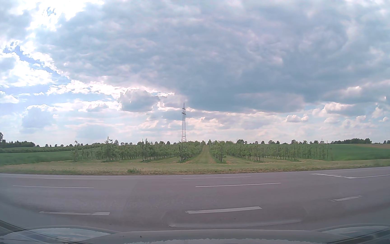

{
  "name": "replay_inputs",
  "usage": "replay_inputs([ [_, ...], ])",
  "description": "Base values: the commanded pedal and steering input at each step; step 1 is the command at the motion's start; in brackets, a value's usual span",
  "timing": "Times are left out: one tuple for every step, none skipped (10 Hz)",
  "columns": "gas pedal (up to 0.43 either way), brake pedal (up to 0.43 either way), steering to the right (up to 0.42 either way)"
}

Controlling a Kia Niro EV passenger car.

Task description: Follow the waypoints while adhering to traffic rules and regulations

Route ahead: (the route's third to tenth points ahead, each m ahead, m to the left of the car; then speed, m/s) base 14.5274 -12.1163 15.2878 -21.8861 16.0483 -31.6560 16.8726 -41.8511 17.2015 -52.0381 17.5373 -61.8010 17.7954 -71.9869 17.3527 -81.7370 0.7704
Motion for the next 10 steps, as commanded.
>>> replay_inputs([
  [0.000, 0.030, 0.409],
  [0.000, 0.030, 0.439],
  [0.000, 0.030, 0.454],
  [0.000, 0.037, 0.453],
  [0.000, 0.043, 0.446],
  [0.000, 0.055, 0.430],
  [0.000, 0.073, 0.417],
  [0.000, 0.079, 0.409],
  [0.000, 0.073, 0.401],
  [0.000, 0.073, 0.386],
])
